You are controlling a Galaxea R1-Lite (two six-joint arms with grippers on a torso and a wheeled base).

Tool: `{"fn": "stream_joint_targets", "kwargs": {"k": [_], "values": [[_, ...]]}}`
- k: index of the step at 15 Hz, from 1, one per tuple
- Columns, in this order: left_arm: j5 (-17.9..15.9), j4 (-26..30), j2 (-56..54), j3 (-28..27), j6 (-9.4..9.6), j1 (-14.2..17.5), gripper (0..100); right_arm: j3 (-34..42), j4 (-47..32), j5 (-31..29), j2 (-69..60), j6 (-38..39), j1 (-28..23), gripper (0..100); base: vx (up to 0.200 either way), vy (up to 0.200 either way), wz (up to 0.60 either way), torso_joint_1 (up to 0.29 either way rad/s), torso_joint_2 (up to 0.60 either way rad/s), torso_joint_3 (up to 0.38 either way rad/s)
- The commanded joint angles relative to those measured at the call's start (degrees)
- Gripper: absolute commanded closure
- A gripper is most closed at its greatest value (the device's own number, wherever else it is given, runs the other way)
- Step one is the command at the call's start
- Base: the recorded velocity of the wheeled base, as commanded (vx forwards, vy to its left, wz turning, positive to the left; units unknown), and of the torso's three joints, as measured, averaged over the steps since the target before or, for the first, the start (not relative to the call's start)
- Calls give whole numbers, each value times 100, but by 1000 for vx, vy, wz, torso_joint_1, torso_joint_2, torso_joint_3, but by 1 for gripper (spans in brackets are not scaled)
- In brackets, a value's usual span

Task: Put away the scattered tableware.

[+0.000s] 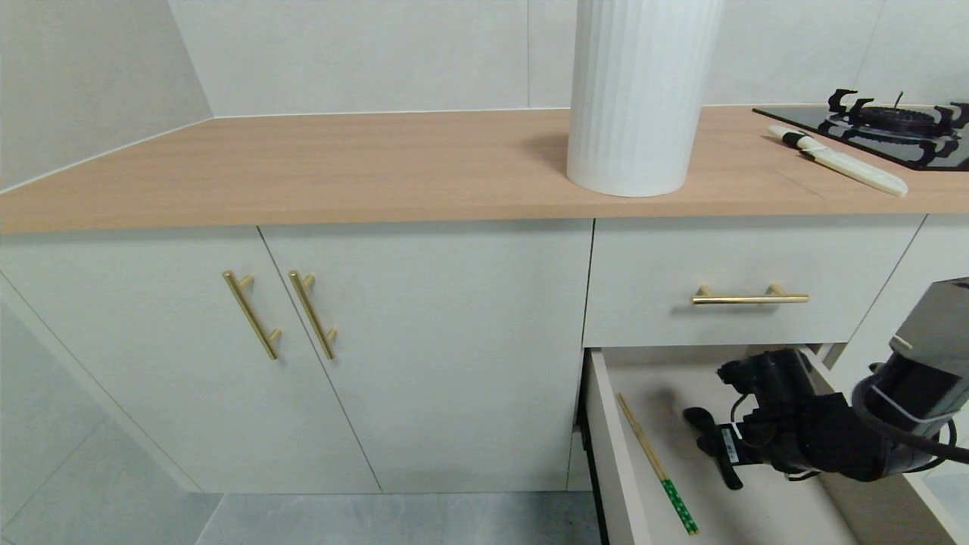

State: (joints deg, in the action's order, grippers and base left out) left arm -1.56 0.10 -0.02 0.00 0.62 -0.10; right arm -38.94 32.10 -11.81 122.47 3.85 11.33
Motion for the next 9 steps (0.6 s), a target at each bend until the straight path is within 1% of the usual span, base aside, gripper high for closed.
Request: {"fn": "stream_joint_targets", "kwargs": {"k": [1, 2, 3, 5, 6, 9], "values": [[-2, -1, 2, 0, -1, 1, 0, 114, -415, 21, -953, -7, 28, 0, 0, 0, 0, 0, 0, 0], [-2, -1, 2, 0, -1, 1, 0, 106, -775, 30, -1260, -7, 28, 0, 0, 0, 0, 0, 0, 0], [-2, -1, 2, 0, -1, 1, 0, 44, -1320, 188, -1779, -7, 19, 0, 0, 0, 0, 0, 0, 0], [-2, -1, 2, 0, -1, 1, 0, -88, -2129, 575, -2491, -16, 28, 0, 0, 0, 0, 0, 0, 0], [-2, -1, 2, 0, -1, 1, 0, -220, -2621, 663, -2746, -16, 28, 0, 0, 0, 0, 0, 0, 0], [-2, -1, 2, 0, -1, 1, 0, -562, -3649, 795, -3194, -7, 19, 0, 0, 0, 0, 0, 0, 0]]}}
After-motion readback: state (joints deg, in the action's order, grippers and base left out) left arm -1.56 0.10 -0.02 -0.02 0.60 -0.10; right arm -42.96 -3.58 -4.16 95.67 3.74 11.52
